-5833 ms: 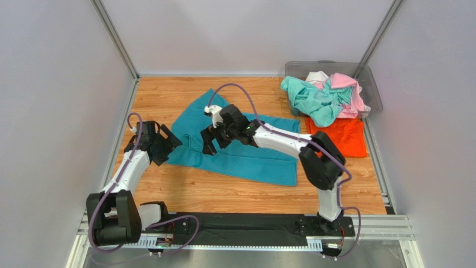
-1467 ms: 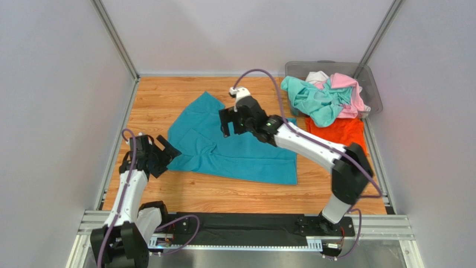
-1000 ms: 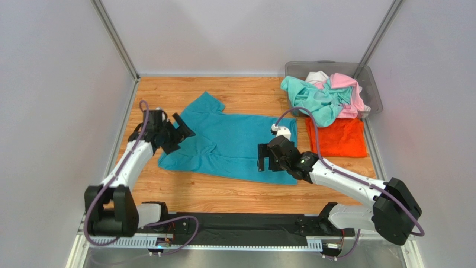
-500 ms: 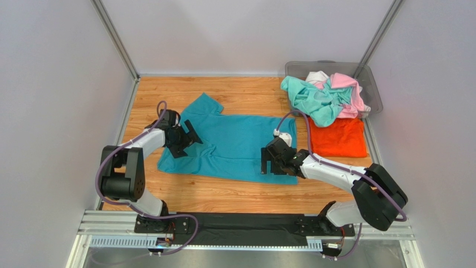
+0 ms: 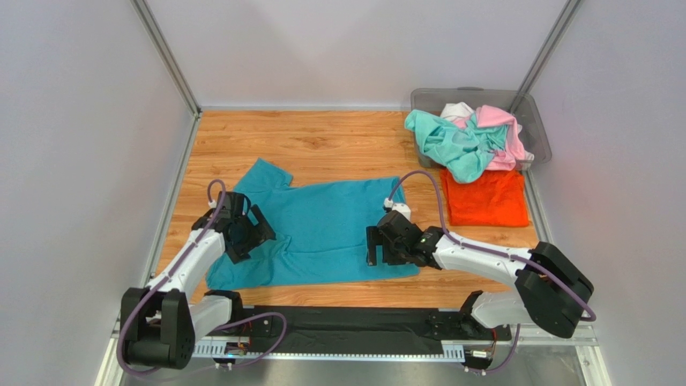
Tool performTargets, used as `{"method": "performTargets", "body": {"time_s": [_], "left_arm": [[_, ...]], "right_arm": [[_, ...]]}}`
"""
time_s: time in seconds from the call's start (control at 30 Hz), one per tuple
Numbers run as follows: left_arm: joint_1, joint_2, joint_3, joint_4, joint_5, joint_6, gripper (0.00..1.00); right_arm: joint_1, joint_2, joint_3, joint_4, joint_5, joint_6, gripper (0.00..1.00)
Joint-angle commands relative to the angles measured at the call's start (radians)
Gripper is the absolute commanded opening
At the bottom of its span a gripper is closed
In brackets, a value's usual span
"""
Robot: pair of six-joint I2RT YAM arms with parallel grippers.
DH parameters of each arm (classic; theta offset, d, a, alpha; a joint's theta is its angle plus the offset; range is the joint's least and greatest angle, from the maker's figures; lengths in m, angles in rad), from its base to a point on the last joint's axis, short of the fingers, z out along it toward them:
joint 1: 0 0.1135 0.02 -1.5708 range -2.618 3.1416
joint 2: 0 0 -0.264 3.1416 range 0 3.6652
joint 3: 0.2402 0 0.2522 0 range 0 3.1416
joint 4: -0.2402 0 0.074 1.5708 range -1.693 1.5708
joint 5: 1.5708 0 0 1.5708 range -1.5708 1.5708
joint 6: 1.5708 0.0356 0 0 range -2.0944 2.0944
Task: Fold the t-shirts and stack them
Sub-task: Fold the tshirt
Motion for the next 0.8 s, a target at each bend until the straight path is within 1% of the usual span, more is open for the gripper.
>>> {"method": "performTargets", "body": {"time_s": [0.0, 0.1, 0.13, 0.17, 0.23, 0.33, 0.43, 0.47, 0.5, 0.53, 0.57, 0.6, 0.63, 0.67, 0.7, 0.73, 0.77], "left_arm": [[-0.002, -0.077, 0.061, -0.092, -0.082, -0.012, 1.00], [-0.002, -0.093, 0.143, -0.144, -0.098, -0.014, 1.00], [-0.002, -0.093, 0.161, -0.155, -0.099, -0.011, 1.00], [-0.002, -0.083, 0.181, -0.158, -0.111, -0.015, 1.00], [-0.002, -0.067, 0.256, -0.167, -0.119, -0.012, 1.00], [-0.002, 0.007, 0.371, -0.169, -0.136, -0.002, 1.00], [-0.002, 0.131, 0.508, -0.171, -0.148, 0.011, 1.00], [-0.002, 0.213, 0.587, -0.172, -0.180, 0.014, 1.00], [-0.002, 0.258, 0.633, -0.175, -0.191, 0.020, 1.00], [-0.002, 0.359, 0.687, -0.206, -0.196, 0.043, 1.00], [-0.002, 0.412, 0.795, -0.220, -0.210, 0.057, 1.00], [-0.002, 0.468, 0.854, -0.236, -0.217, 0.069, 1.00], [-0.002, 0.574, 0.916, -0.273, -0.225, 0.096, 1.00], [-0.002, 0.629, 1.039, -0.289, -0.257, 0.110, 1.00], [0.000, 0.685, 1.104, -0.310, -0.279, 0.124, 1.00], [0.000, 0.795, 1.173, -0.359, -0.327, 0.149, 1.00], [0.000, 0.850, 1.312, -0.391, -0.349, 0.159, 0.99]], "right_arm": [[0.008, -0.060, 0.021, -0.063, 0.013, 0.020, 1.00], [0.010, -0.095, 0.125, -0.195, 0.095, 0.007, 1.00], [0.010, -0.105, 0.174, -0.266, 0.140, 0.009, 1.00], [0.010, -0.114, 0.194, -0.293, 0.161, 0.007, 1.00], [0.008, -0.157, 0.215, -0.319, 0.197, 0.009, 1.00], [0.002, -0.207, 0.223, -0.319, 0.240, 0.010, 1.00], [-0.025, -0.244, 0.200, -0.322, 0.296, 0.030, 1.00], [-0.036, -0.258, 0.188, -0.321, 0.324, 0.032, 1.00], [-0.048, -0.263, 0.185, -0.318, 0.329, 0.024, 1.00], [-0.071, -0.267, 0.182, -0.318, 0.326, 0.006, 1.00], [-0.082, -0.272, 0.174, -0.316, 0.326, -0.002, 1.00], [-0.090, -0.275, 0.170, -0.316, 0.324, -0.007, 1.00], [-0.105, -0.280, 0.160, -0.312, 0.314, -0.013, 1.00], [-0.110, -0.293, 0.150, -0.306, 0.307, -0.033, 1.00], [-0.113, -0.301, 0.128, -0.290, 0.303, -0.036, 1.00], [-0.121, -0.313, 0.116, -0.283, 0.292, -0.045, 1.00], [-0.122, -0.321, 0.107, -0.280, 0.287, -0.059, 1.00]]}}
